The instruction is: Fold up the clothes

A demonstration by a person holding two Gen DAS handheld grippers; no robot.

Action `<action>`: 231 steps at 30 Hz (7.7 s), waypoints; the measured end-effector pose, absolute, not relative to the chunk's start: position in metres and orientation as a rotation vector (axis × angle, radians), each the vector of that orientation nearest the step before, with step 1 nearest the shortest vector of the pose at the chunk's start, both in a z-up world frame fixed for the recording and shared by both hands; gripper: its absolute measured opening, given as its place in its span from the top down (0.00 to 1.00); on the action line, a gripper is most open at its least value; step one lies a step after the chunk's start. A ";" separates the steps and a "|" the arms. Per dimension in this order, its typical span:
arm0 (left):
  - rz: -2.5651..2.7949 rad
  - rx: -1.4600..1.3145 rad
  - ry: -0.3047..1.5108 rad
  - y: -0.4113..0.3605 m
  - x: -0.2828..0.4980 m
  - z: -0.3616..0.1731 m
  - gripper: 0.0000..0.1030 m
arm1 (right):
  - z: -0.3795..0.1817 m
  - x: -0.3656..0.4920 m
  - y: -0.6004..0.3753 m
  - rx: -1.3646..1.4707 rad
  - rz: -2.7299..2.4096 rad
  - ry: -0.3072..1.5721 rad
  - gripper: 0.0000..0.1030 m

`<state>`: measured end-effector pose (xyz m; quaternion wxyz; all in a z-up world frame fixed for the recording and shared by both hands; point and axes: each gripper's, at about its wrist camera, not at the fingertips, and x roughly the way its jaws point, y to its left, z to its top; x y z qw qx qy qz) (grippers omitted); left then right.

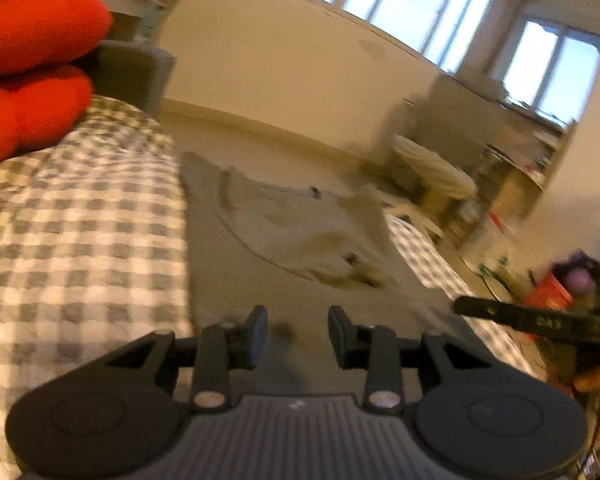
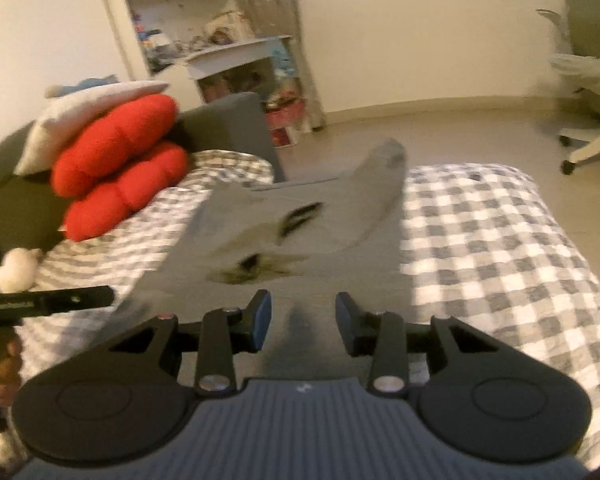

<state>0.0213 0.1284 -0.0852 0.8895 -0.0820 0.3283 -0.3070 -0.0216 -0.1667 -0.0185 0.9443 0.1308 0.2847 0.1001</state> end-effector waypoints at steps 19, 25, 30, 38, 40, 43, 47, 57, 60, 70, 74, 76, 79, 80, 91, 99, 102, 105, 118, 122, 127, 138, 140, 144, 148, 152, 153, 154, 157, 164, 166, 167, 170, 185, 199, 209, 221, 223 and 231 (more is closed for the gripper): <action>-0.579 -0.138 0.963 0.184 -0.020 -0.091 0.61 | -0.020 -0.068 -0.183 0.190 0.180 0.842 0.61; -0.596 -0.551 1.096 0.216 -0.014 -0.103 0.38 | -0.017 -0.077 -0.209 0.558 0.160 0.921 0.51; -0.607 -0.812 1.203 0.218 -0.011 -0.133 0.37 | -0.042 -0.089 -0.229 0.938 0.159 0.981 0.51; -0.506 -1.079 1.216 0.189 -0.013 -0.166 0.39 | -0.082 -0.094 -0.217 1.322 0.123 0.934 0.51; -0.468 -1.090 1.191 0.182 -0.014 -0.167 0.41 | -0.081 -0.092 -0.211 1.336 0.092 0.892 0.51; -0.418 -1.096 1.140 0.171 -0.022 -0.166 0.47 | -0.082 -0.094 -0.208 1.383 0.034 0.825 0.51; -0.348 -1.124 1.091 0.166 -0.030 -0.167 0.57 | -0.085 -0.103 -0.209 1.455 -0.069 0.730 0.56; -0.192 -1.195 1.043 0.169 -0.032 -0.169 0.88 | -0.081 -0.090 -0.196 1.383 -0.194 0.610 0.58; -0.165 -1.166 1.028 0.170 -0.036 -0.165 0.92 | -0.078 -0.092 -0.199 1.311 -0.238 0.614 0.81; -0.138 -1.207 0.924 0.182 -0.063 -0.132 0.94 | -0.047 -0.110 -0.202 1.363 -0.141 0.524 0.88; -0.144 -1.213 0.930 0.188 -0.082 -0.120 0.94 | -0.040 -0.127 -0.202 1.418 -0.134 0.531 0.89; -0.139 -1.221 0.950 0.193 -0.094 -0.115 0.94 | -0.038 -0.137 -0.204 1.439 -0.133 0.542 0.89; -0.138 -1.227 0.978 0.194 -0.113 -0.109 0.94 | -0.032 -0.157 -0.208 1.455 -0.130 0.563 0.89; -0.140 -1.226 0.984 0.195 -0.119 -0.106 0.94 | -0.029 -0.164 -0.209 1.460 -0.127 0.568 0.89; -0.168 -1.301 0.992 0.203 -0.140 -0.082 0.94 | 0.000 -0.185 -0.219 1.482 -0.061 0.568 0.89; -0.179 -1.372 0.964 0.197 -0.091 -0.070 0.94 | 0.011 -0.128 -0.225 1.471 -0.017 0.507 0.89; -0.183 -1.382 0.959 0.191 -0.063 -0.071 0.94 | 0.010 -0.104 -0.231 1.468 -0.005 0.499 0.89; -0.188 -1.379 0.952 0.186 -0.031 -0.073 0.94 | 0.006 -0.077 -0.238 1.461 0.000 0.498 0.89; -0.206 -1.259 0.923 0.173 0.091 -0.131 0.89 | -0.049 0.032 -0.263 1.418 0.096 0.527 0.85; -0.290 -1.220 0.902 0.176 0.111 -0.147 0.69 | -0.065 0.045 -0.266 1.397 0.133 0.508 0.73; -0.349 -1.094 0.770 0.192 0.115 -0.133 0.56 | -0.055 0.045 -0.269 1.283 0.148 0.443 0.49; -0.327 -0.477 0.652 0.161 0.123 -0.117 0.55 | -0.032 0.041 -0.222 0.525 0.039 0.483 0.49; -0.334 -0.456 0.659 0.152 0.127 -0.121 0.56 | -0.036 0.041 -0.211 0.445 0.046 0.488 0.49; -0.325 -0.448 0.678 0.142 0.131 -0.130 0.70 | -0.046 0.043 -0.191 0.305 0.060 0.502 0.50; -0.334 -0.427 0.651 0.138 0.130 -0.129 0.85 | -0.051 0.056 -0.191 0.276 0.093 0.500 0.69; -0.374 -0.449 0.587 0.142 0.126 -0.127 0.90 | -0.049 0.055 -0.202 0.359 0.140 0.453 0.82; -0.388 -0.466 0.565 0.144 0.125 -0.126 0.90 | -0.048 0.054 -0.207 0.399 0.164 0.438 0.83; -0.403 -0.486 0.541 0.146 0.124 -0.125 0.90 | -0.047 0.052 -0.211 0.439 0.189 0.423 0.83; -0.413 -0.559 0.490 0.154 0.124 -0.127 0.90 | -0.049 0.051 -0.228 0.572 0.244 0.391 0.84; -0.315 -0.528 0.571 0.150 0.141 -0.153 0.90 | -0.070 0.065 -0.250 0.717 0.179 0.458 0.85; -0.304 -0.527 0.597 0.148 0.143 -0.159 0.90 | -0.075 0.068 -0.251 0.723 0.151 0.498 0.88; -0.302 -0.528 0.599 0.148 0.143 -0.159 0.90 | -0.073 0.068 -0.248 0.703 0.142 0.501 0.88; -0.292 -0.503 0.602 0.147 0.142 -0.157 0.87 | -0.066 0.068 -0.236 0.630 0.115 0.508 0.89; -0.339 -0.298 0.482 0.120 0.114 -0.104 0.57 | -0.020 0.048 -0.199 0.369 0.041 0.366 0.50; -0.307 -0.209 0.575 0.116 0.132 -0.138 0.59 | -0.060 0.082 -0.182 0.208 -0.001 0.546 0.57; -0.328 -0.423 0.747 0.152 0.123 -0.107 0.40 | -0.026 0.051 -0.171 0.201 0.057 0.496 0.56; -0.335 -0.657 1.003 0.188 0.115 -0.128 0.38 | -0.001 0.025 -0.137 0.162 0.152 0.563 0.55; -0.339 -0.677 1.032 0.188 0.115 -0.136 0.39 | -0.001 0.023 -0.131 0.150 0.166 0.574 0.55; -0.370 -0.757 1.063 0.180 0.114 -0.158 0.61 | -0.009 0.025 -0.115 0.133 0.216 0.608 0.55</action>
